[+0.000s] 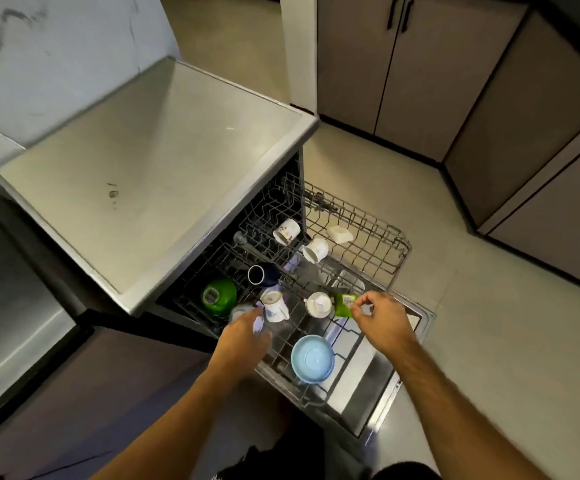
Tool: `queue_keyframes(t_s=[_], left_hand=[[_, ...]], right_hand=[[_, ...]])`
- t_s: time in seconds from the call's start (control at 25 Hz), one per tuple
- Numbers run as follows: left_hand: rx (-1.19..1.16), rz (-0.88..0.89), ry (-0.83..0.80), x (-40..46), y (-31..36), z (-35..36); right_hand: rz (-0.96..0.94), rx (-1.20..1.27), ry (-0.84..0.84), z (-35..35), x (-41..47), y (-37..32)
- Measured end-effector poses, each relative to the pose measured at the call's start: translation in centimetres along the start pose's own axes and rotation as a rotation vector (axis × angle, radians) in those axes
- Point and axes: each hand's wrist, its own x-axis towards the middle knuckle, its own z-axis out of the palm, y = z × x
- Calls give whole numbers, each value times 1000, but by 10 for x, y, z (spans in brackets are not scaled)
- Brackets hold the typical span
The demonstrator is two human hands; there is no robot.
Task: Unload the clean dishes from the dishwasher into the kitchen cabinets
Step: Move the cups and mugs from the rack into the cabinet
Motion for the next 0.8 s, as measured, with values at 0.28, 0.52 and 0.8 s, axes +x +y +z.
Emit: queue_keyframes(t_s=[0.28, 0.52, 0.8], left_hand=[[-133, -129, -50, 55, 3, 29], [-202, -290, 30, 104, 5, 60], [-298, -440, 45, 156, -6, 100]], right_hand=[[95, 37, -160, 45, 32, 18], [133, 17, -240, 63, 58, 32], [-19, 10, -270, 109, 86, 38]])
